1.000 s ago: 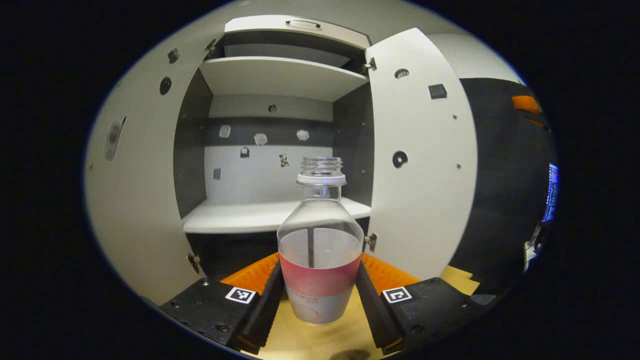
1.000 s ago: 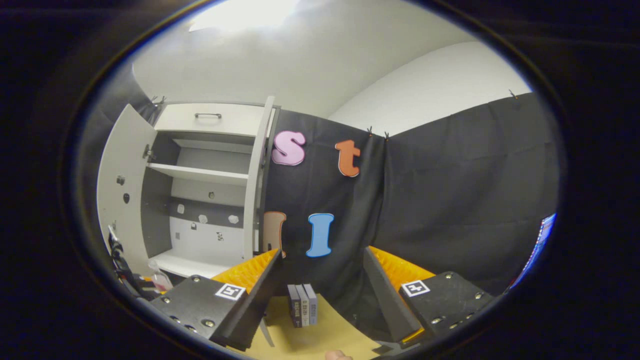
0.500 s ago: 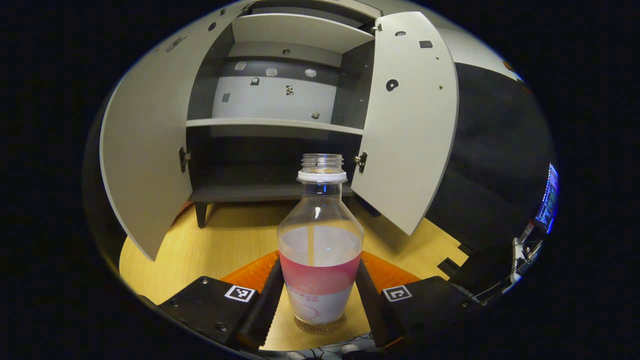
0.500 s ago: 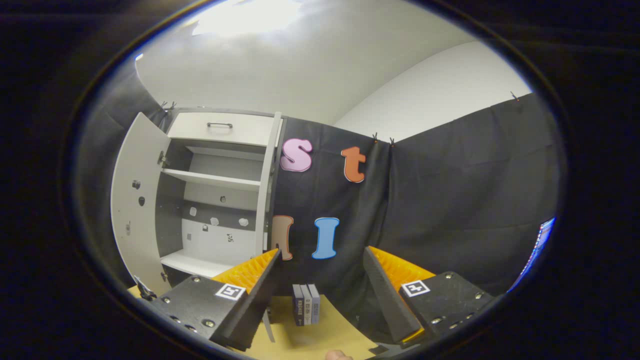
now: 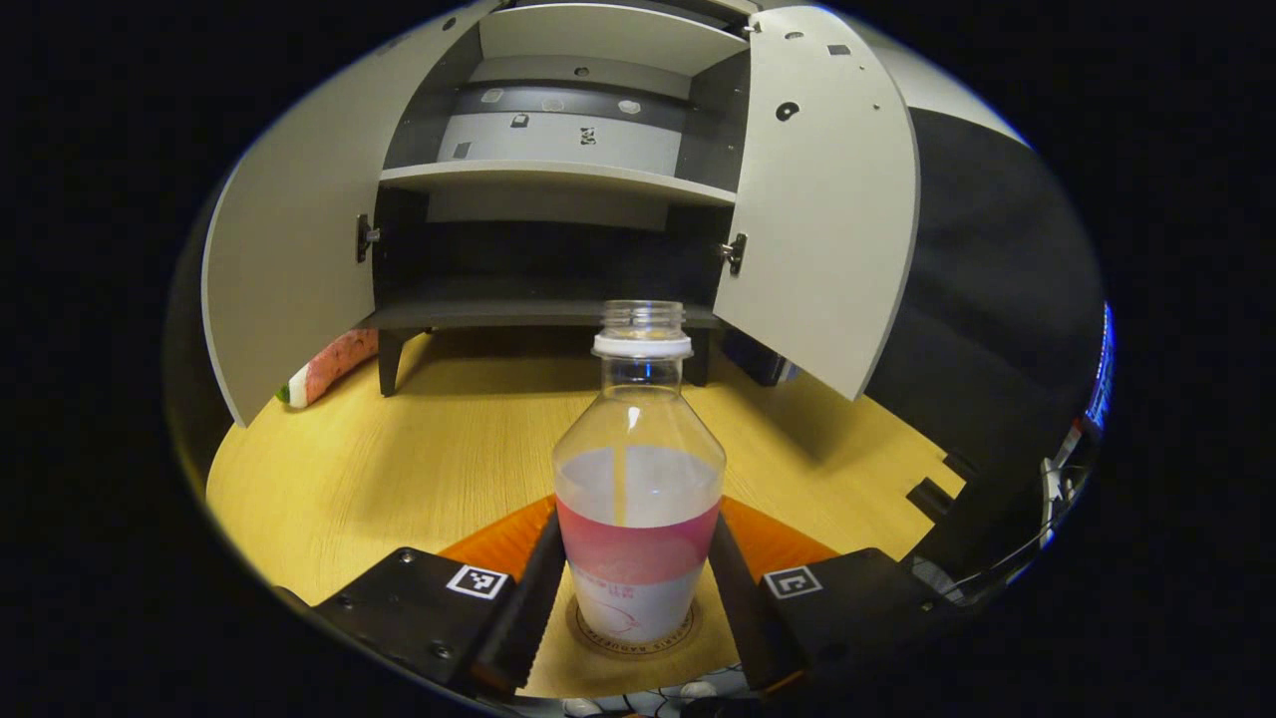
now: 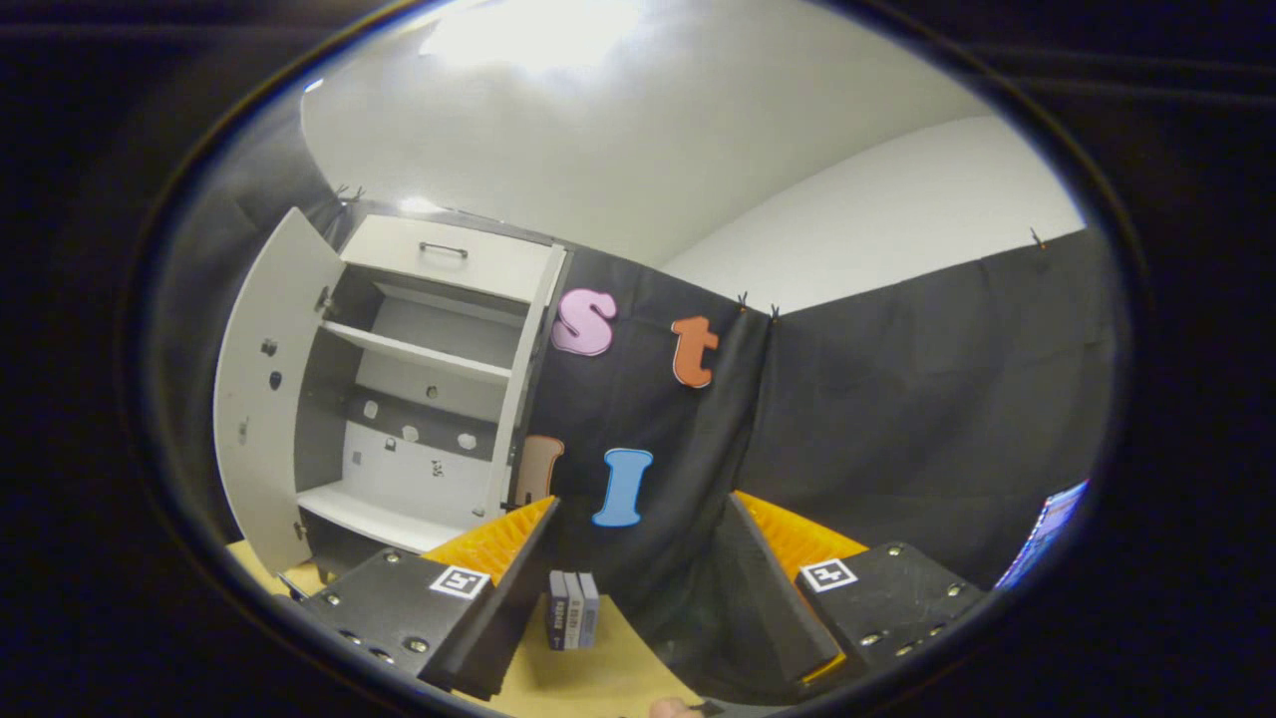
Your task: Grasp the bottle in the cabinet with the left hand and place it on the coaster, then close the right door with the right hand and the left door with the left hand.
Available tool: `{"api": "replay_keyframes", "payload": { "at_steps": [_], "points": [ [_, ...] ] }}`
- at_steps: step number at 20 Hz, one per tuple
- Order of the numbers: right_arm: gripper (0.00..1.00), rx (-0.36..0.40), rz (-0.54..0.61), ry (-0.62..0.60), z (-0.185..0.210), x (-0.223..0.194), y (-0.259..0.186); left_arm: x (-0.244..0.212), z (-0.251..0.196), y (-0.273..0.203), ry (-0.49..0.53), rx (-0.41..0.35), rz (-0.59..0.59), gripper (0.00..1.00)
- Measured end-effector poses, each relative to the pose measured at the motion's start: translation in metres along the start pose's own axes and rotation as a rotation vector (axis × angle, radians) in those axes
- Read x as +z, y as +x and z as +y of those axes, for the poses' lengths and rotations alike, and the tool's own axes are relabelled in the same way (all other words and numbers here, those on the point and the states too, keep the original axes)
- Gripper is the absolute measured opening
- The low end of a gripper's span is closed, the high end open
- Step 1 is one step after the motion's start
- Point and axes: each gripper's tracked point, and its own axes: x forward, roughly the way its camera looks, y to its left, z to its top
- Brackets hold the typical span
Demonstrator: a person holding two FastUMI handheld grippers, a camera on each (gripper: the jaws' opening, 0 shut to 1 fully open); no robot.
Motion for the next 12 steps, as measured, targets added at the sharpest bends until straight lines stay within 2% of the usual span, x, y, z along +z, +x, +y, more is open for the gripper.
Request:
{"api": "replay_keyframes", "payload": {
  "at_steps": [3,4,5,6,10,12],
  "points": [
    [0.97,0.001,-0.021,-0.039,0.003,0.006,0.000,-0.015,-0.003,0.004,0.001,0.012,0.010,0.78],
    [0.93,0.007,-0.019,-0.042,0.005,0.006,0.000,-0.013,-0.003,0.004,0.011,0.021,-0.013,0.78],
    [0.97,0.009,-0.018,-0.039,0.006,0.006,0.002,-0.013,-0.003,0.005,0.015,0.024,-0.031,0.79],
    [0.93,0.015,-0.012,-0.031,0.008,0.004,0.002,-0.014,-0.003,0.005,0.021,0.030,-0.035,0.79],
    [0.95,0.023,0.007,-0.017,0.011,-0.002,0.010,-0.030,-0.001,-0.006,0.040,0.065,0.001,0.81],
    [0.93,0.035,0.022,-0.011,0.016,-0.009,0.014,-0.028,-0.003,-0.010,0.060,0.071,-0.013,0.82]
  ]
}}
